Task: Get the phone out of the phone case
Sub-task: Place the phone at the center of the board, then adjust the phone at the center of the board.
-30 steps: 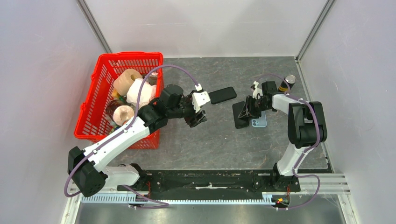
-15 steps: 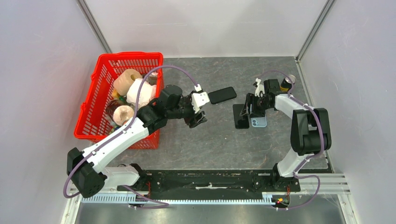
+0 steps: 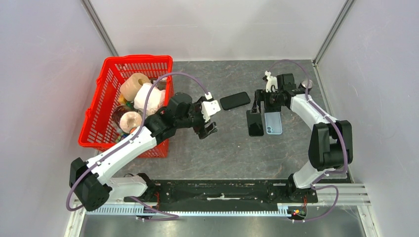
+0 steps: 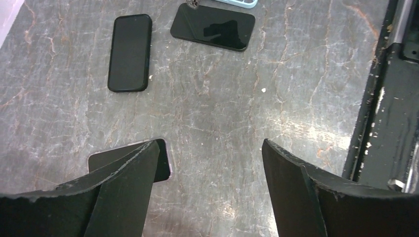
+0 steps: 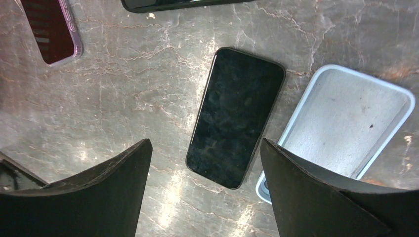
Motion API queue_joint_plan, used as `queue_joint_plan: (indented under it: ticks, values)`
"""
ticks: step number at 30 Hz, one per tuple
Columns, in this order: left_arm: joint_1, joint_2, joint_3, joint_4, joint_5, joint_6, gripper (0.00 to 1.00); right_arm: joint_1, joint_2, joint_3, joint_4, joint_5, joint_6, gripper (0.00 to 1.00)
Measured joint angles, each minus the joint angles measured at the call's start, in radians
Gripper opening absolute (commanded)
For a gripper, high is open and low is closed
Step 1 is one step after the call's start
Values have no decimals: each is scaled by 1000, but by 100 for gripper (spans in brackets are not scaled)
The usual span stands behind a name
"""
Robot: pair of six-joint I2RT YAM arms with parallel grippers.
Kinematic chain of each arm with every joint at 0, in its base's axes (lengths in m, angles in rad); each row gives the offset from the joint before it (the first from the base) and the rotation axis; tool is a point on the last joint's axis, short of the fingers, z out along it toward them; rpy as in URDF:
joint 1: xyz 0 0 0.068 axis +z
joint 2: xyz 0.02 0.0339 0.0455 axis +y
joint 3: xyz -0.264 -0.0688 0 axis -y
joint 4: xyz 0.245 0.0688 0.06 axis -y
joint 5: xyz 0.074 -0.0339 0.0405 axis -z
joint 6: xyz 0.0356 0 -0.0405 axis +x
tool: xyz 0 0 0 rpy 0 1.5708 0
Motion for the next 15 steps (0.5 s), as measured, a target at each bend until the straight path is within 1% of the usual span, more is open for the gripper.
queue_joint_plan:
  ticks: [6, 10, 15]
  values:
    - [0, 66, 2, 11, -26, 9, 89, 35, -55, 10, -11, 71, -81, 97]
    - [0, 146, 28, 12, -35, 19, 89, 44, -115, 14, -19, 120, -123, 97]
    - [0, 293, 130, 24, -71, 35, 90, 50, -201, 12, -27, 159, -154, 97]
